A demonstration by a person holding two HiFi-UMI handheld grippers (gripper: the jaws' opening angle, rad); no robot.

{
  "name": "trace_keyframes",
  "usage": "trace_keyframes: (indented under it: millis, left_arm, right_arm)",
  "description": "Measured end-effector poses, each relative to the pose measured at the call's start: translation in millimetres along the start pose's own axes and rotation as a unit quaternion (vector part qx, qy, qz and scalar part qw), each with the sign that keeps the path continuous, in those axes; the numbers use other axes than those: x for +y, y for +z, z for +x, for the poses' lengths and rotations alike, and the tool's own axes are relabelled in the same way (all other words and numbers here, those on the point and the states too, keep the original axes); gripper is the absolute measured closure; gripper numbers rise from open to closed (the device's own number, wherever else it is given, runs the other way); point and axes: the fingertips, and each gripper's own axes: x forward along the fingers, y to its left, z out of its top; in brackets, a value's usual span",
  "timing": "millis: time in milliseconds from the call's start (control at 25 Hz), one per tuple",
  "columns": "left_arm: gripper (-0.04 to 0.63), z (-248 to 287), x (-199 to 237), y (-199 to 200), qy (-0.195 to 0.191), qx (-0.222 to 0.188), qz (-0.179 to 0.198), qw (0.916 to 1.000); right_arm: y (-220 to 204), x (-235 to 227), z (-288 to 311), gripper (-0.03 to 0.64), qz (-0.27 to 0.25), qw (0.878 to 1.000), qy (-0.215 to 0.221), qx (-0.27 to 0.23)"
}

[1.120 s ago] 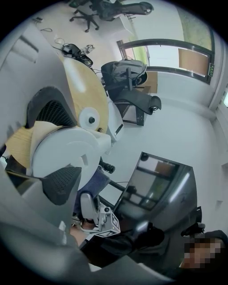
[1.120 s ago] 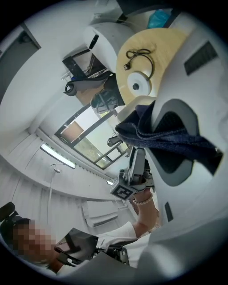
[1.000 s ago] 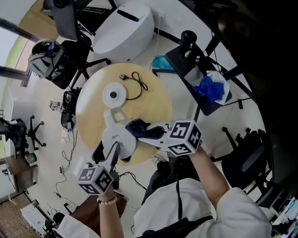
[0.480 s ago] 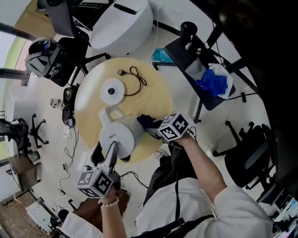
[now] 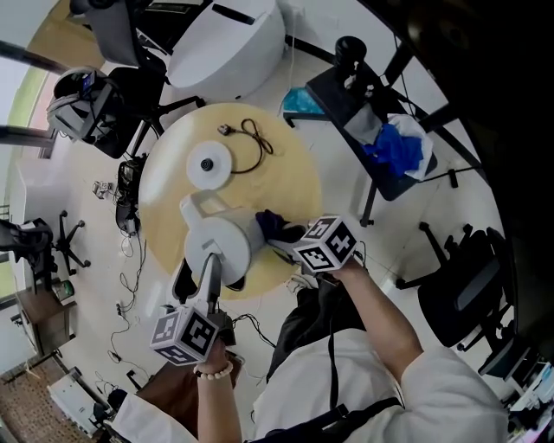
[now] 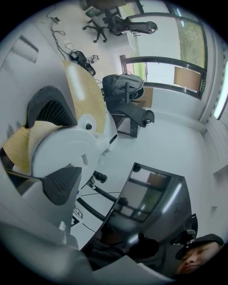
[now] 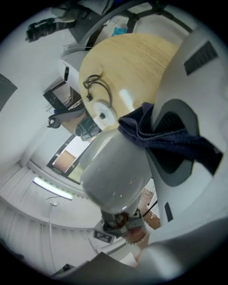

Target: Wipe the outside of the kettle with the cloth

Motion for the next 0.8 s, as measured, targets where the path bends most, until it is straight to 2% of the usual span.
trace_keyframes:
  millis: [200,360,520,800]
  left_arm:
    - [0.296,1,-1,-1,0.011,-0.011,-0.016,0.9998]
    - [0.290,0,-1,-4,0.011,-0.010,-0.031,0.9994]
    - [0.252,-4,-8,-5,-0.007,-0.009,-0.053,0.9985]
    - [0.265,-11,-13,-9,-0.022,-0.007,-0.076,0.9969]
  right_arm:
    - [43,69,-43,0.552,-0.053,0.996,0.025,-0.074]
    - [60,100,-61,0.552,-0.097,0.991,0.023,-0.094]
    - [58,93,-59,0.552,-0.092,0.990,0.015,-0.101]
    - [29,41,-32,0.552,-0.054,0.996,-0.014,-0.070]
